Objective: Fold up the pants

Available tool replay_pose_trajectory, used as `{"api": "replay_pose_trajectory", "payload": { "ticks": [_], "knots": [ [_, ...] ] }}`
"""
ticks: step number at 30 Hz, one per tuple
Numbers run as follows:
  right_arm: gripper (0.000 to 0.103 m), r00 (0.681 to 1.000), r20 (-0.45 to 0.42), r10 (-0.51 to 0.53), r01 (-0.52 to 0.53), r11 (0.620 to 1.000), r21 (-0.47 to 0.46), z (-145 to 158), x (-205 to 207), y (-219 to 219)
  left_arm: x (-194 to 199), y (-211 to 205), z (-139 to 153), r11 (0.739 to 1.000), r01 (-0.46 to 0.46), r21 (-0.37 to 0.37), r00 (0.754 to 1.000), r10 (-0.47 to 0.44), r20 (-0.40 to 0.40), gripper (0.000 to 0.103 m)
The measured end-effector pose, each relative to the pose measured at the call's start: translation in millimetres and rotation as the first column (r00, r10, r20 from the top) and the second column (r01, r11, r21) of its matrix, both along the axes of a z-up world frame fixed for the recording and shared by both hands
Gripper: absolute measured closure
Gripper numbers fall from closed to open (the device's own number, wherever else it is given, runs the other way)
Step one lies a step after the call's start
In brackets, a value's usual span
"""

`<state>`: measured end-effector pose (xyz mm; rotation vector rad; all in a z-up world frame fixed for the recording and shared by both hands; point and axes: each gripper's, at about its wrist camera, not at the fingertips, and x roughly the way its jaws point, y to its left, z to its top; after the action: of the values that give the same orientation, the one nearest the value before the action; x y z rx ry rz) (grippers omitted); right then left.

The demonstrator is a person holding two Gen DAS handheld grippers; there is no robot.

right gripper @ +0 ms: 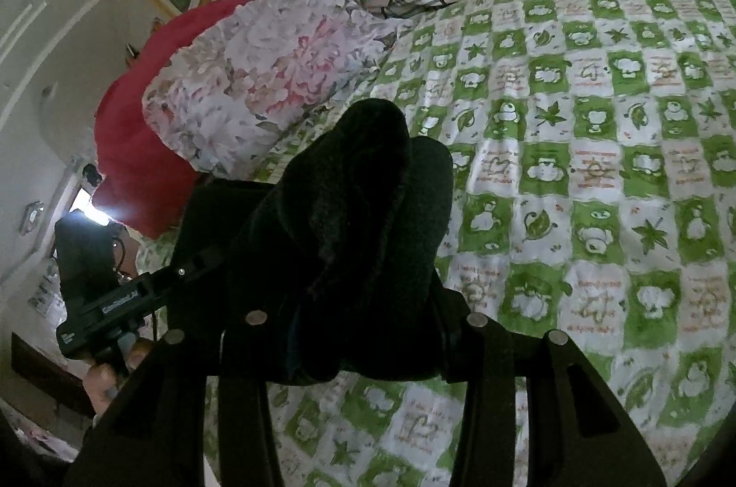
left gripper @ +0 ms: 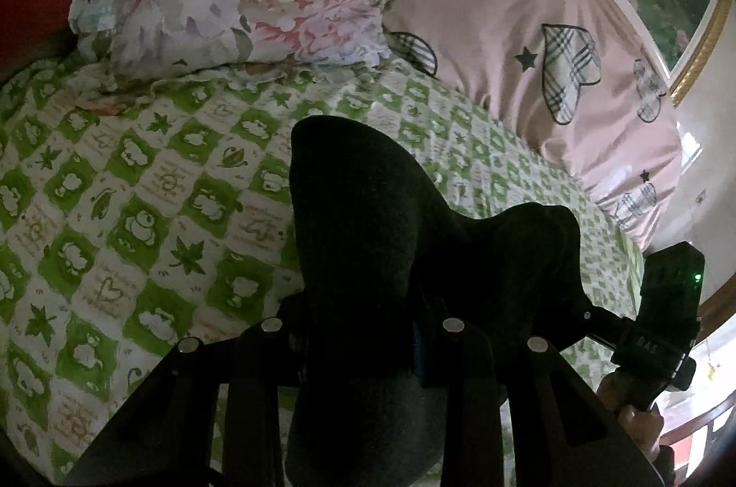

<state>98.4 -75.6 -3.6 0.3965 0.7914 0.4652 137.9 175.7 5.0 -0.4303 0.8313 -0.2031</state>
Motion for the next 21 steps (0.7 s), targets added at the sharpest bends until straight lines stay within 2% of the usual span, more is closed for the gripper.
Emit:
{"api": "replay_pose_trajectory", "payload": {
  "ticks": [7, 11, 15, 19, 21],
  "knots": [
    [0.056, 1.000, -0.019, -0.003, 0.002, 1.000, -0.021, -15.3, 14.5, 2.3, 10.2, 3.0, -18.3, 1.000, -0.004, 0.014, 1.000, 0.005, -0.026, 0.071],
    [0.047, 1.000, -0.023, -0.003, 0.002, 0.999, -0.036, -19.8, 18.7, 0.1, 13.7, 5.6, -28.5, 1.000, -0.004, 0.008, 0.999, 0.005, -0.039, 0.066],
    [0.041, 0.999, -0.033, 0.000, -0.002, 0.998, -0.057, -26.6, 21.7, -2.9, 14.4, 6.3, -36.8, 0.999, -0.019, 0.029, 0.998, 0.021, -0.052, 0.051],
    [0.024, 0.999, -0.046, -0.009, 0.005, 0.996, -0.087, -31.8, 22.8, -5.6, 13.0, 5.2, -38.9, 0.995, -0.046, 0.084, 0.997, 0.051, -0.053, 0.031],
    [0.024, 0.998, -0.059, -0.008, 0.003, 0.996, -0.086, -33.1, 23.1, -7.2, 11.3, 6.6, -39.9, 0.995, -0.054, 0.086, 0.997, 0.059, -0.056, 0.031]
  ]
}}
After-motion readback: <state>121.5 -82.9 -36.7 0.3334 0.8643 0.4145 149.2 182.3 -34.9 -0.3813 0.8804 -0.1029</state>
